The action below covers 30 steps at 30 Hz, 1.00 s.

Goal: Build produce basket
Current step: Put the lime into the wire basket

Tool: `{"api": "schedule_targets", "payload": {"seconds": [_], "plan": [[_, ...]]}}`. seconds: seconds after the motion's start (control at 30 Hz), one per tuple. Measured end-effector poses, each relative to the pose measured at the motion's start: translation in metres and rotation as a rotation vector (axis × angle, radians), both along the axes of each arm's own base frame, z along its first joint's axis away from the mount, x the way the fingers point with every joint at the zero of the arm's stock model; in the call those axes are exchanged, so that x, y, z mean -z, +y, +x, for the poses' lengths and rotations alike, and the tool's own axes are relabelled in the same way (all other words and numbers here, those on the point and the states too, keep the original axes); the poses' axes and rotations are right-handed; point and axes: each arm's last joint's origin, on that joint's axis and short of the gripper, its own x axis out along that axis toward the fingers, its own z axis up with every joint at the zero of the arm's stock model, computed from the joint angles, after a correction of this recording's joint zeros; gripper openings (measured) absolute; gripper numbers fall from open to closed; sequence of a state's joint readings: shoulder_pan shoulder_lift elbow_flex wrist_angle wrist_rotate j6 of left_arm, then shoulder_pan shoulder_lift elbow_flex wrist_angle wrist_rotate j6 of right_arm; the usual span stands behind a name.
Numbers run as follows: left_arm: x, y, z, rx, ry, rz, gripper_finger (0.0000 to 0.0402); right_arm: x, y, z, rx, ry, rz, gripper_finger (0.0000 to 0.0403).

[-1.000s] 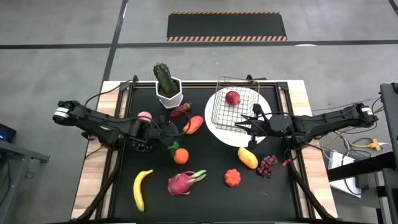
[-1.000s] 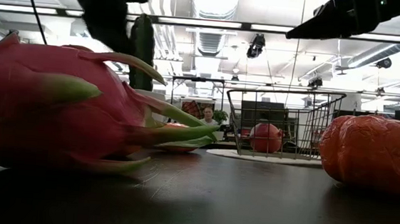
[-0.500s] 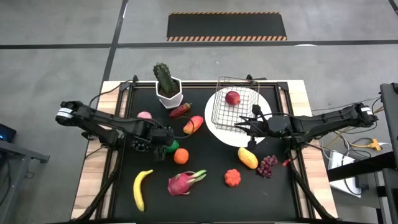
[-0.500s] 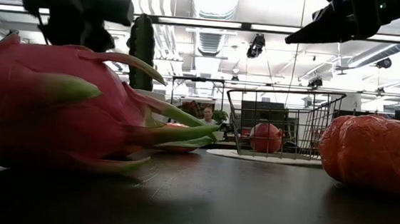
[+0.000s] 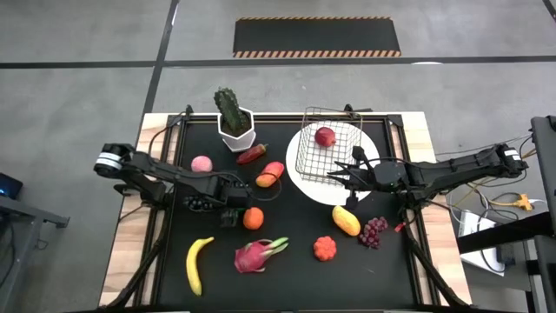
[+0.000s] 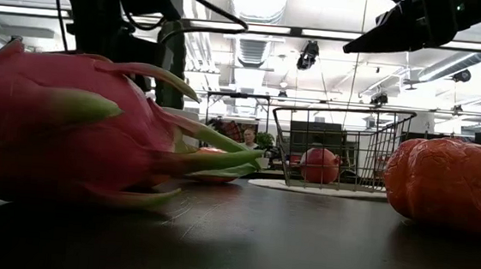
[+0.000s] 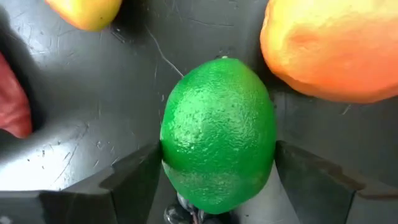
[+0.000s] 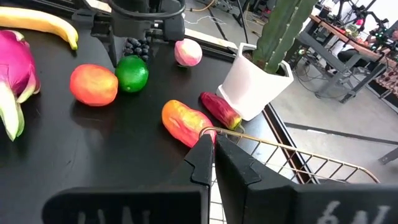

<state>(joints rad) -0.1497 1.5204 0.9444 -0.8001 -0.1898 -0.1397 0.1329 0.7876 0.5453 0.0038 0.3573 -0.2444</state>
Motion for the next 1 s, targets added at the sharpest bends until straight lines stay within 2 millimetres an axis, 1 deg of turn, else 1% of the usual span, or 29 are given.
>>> {"api": "schedule_targets", "payload": {"seconds": [0.1, 0.37, 0.57, 0.67, 0.8, 0.9, 1.0], "plan": [[0.001, 0.000, 0.001, 0.013, 0.005, 0.005, 0.0274, 0.000, 0.000, 0.000, 0.003, -0.002, 0.009, 0.0009], [-0.006, 0.001, -0.003, 0.014, -0.018, 0.003, 0.0219, 0.005, 0.000, -0.001, 0.009, 0.008, 0.024, 0.0009], [-0.011, 0.002, -0.003, 0.008, -0.020, 0.036, 0.0210, 0.010, 0.000, -0.002, 0.016, 0.008, 0.043, 0.0009], [-0.024, 0.004, -0.006, -0.024, -0.056, 0.107, 0.0209, 0.011, 0.000, -0.001, 0.022, -0.034, 0.066, 0.0009], [-0.052, 0.007, -0.009, -0.102, -0.247, 0.172, 0.0209, 0.011, 0.000, 0.000, 0.020, -0.093, 0.075, 0.0009], [-0.076, 0.006, -0.010, -0.159, -0.472, 0.186, 0.0208, 0.012, 0.000, 0.000, 0.016, -0.115, 0.091, 0.0009], [-0.096, 0.002, -0.011, -0.174, -0.707, 0.197, 0.0208, 0.012, 0.002, 0.001, -0.053, -0.165, 0.137, 0.0009]]}}
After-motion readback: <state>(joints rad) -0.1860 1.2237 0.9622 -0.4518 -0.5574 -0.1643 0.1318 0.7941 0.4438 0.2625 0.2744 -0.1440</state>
